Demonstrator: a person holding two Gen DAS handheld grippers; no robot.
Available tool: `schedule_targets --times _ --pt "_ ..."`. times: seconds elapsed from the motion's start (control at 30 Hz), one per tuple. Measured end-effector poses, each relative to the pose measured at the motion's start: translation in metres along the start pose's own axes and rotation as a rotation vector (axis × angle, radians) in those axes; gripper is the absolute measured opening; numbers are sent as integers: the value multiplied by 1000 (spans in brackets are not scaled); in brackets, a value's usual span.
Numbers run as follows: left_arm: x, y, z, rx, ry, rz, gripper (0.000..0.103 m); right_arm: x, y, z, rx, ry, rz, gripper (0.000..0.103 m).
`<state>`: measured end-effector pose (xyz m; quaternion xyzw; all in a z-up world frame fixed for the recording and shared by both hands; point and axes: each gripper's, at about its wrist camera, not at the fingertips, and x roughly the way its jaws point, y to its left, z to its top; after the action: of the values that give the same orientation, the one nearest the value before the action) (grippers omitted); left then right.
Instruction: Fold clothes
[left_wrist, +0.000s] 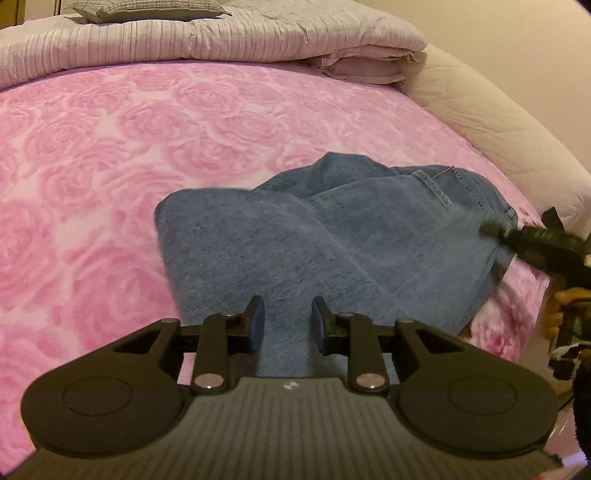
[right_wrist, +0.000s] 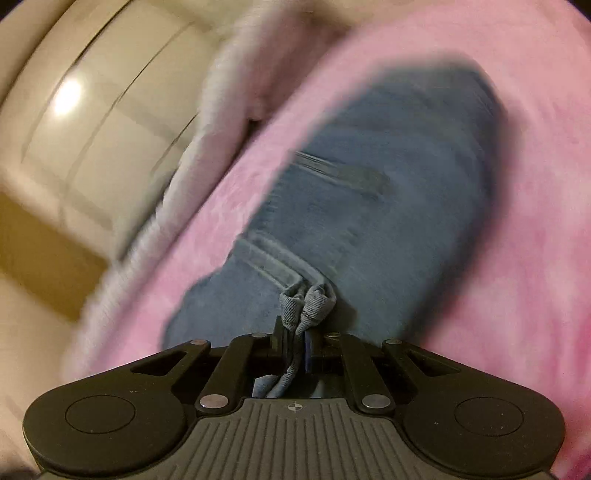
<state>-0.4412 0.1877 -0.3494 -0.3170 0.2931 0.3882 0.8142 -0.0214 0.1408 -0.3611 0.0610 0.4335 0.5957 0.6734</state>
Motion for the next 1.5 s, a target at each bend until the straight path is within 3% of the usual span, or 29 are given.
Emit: schedule_targets --times 0.07,0.13,0.23,0.33,0.43,0.63,0.7,0.8,0.93,1.07,1.2,1.27,1.33,1.37,1.47,1.5 --pt "3 -8 4 -9 -5 -27 22 -10 29 10 -175 -65 26 6" --pt "6 -19 8 -3 -26 -87 22 -23 41 26 -264 -153 44 6" --pt "19 -32 10 17 -22 -136 22 -31 18 46 -262 -247 -68 6" --pt "38 -43 8 68 23 -83 21 -14 -43 49 -85 -179 -199 6" --pt "42 -46 4 102 28 -67 21 -7 -76 42 27 -154 -171 7" --pt "43 -43 6 84 32 -70 21 -26 -66 47 -33 -175 -178 7" --pt "44 -44 6 82 31 -73 21 -31 -52 53 -97 -227 -152 7" --pt "47 -47 7 85 31 -79 21 -39 -48 57 -143 -303 -193 7" --pt "53 -48 7 94 40 -84 21 -26 -82 58 -47 -240 -205 7" --pt "53 -46 6 86 39 -89 21 -30 -88 58 -10 -252 -155 7" --pt "47 -48 4 114 38 -63 19 -28 -95 64 35 -206 -172 7" --pt "40 -48 2 131 39 -33 19 -33 -78 64 -21 -217 -274 11" --pt "33 -47 1 136 32 -20 19 -40 -58 63 -104 -242 -384 44" --pt "29 -48 0 134 28 -19 19 -44 -51 61 -157 -264 -428 49" --pt "20 -52 -5 134 15 -32 20 -56 -27 57 -314 -330 -560 51" --pt "19 -54 -7 138 11 -46 20 -61 -23 56 -311 -324 -508 51"
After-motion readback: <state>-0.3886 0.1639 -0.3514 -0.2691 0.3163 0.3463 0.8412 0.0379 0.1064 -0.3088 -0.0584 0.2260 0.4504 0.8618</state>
